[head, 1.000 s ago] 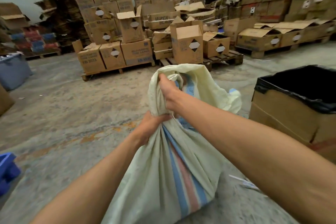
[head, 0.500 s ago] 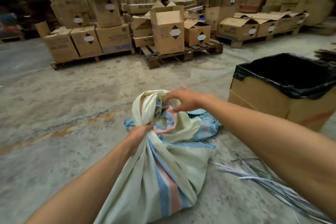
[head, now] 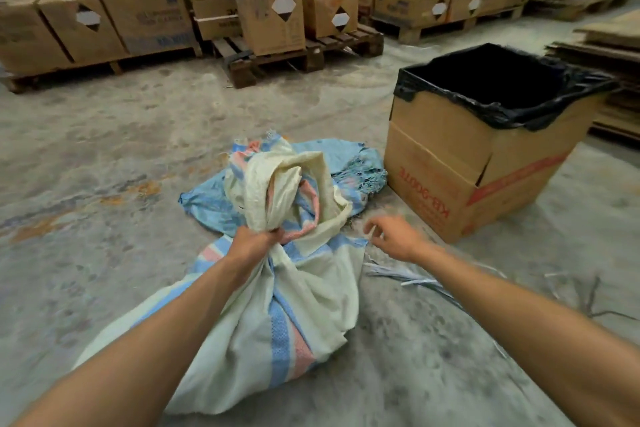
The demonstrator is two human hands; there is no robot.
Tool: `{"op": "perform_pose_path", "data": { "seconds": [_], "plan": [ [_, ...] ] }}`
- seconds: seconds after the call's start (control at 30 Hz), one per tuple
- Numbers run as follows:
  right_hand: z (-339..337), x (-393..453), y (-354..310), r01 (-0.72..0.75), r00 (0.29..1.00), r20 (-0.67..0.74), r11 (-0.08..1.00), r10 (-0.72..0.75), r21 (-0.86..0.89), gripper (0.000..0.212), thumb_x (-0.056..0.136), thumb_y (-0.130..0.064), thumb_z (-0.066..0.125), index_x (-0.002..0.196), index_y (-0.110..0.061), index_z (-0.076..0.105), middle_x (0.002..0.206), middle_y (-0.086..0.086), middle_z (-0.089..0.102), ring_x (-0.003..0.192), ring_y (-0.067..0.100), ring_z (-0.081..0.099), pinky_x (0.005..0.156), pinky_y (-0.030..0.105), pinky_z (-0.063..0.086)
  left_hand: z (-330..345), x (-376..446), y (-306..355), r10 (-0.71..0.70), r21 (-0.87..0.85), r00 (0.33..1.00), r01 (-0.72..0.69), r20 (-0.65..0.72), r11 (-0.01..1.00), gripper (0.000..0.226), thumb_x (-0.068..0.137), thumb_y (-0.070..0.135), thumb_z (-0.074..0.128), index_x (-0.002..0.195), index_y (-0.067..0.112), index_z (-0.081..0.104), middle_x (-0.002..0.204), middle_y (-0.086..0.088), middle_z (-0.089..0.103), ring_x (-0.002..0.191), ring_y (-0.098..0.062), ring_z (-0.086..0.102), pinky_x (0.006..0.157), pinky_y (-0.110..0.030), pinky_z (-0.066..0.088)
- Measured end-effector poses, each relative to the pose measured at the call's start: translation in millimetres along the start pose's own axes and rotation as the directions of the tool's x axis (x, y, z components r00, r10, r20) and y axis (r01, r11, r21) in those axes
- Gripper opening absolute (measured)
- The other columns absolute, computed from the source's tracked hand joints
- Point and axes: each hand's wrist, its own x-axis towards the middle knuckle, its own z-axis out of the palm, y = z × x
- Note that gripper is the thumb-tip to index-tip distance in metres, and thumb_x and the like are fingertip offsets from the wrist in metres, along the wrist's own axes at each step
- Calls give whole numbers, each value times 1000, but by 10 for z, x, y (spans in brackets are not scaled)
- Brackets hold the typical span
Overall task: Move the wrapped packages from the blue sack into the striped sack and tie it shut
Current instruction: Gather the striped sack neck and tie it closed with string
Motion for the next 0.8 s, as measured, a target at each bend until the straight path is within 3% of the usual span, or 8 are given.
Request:
{"op": "perform_pose_path", "data": {
  "seconds": [0.07,0.13,0.23,0.37,0.57,0.67,0.8],
  "plan": [
    [224,-120,363,-114,991,59,992,117,-55,28,92,-11,58,119,-13,65,117,8,69,111,24,62,87,28,44,16,2,-23,-3,-7,1000,3,2,1000,27,79,1,74,102,11,65,100,-6,68,97,-22,63,80,-33,50],
    [391,-233,658,-194,969,128,973,209,-125,35,93,-15,59,129,-15,62,130,7,64,122,24,56,96,30,44,39,-20,-12,3,-29,1000,-3,8,1000,33,77,1,77,105,10,64,101,-1,68,99,-18,63,77,-25,51],
    [551,-333,907,-253,951,129,947,281,-199,40,90,-20,63,130,-25,63,134,6,60,123,25,56,98,33,46,64,-24,-14,20,-69,999,-18,37,997,52,64,9,89,110,12,65,103,8,70,96,-4,65,66,-11,50],
    [695,-396,1061,-248,957,78,928,279,-278,37,87,-10,60,114,-34,68,123,4,62,111,26,61,88,34,50,62,-15,-38,19,-59,998,-15,60,998,62,61,15,91,116,16,63,109,10,69,97,-1,65,74,-16,50],
    [817,-541,1094,-264,964,-70,910,255,-319,5,87,-23,65,91,-22,68,97,3,67,94,25,65,76,34,51,38,66,-122,-2,-27,1000,2,10,1000,56,71,5,82,122,10,60,110,1,67,93,-5,62,71,-18,48],
    [819,-558,1136,-248,967,-126,936,222,-250,22,89,-38,66,73,-23,65,83,-6,65,79,16,63,67,30,47,34,79,-141,-20,-25,1000,20,7,999,52,73,6,81,120,13,60,105,5,66,92,-5,62,72,-18,47],
    [704,-571,1082,-201,966,-210,945,147,-260,23,95,-36,57,82,-19,66,85,-6,60,83,19,62,66,34,49,20,95,-182,-25,-17,1000,25,-17,1000,45,78,9,79,118,13,59,108,1,65,95,-12,63,77,-22,47]
  ]
}}
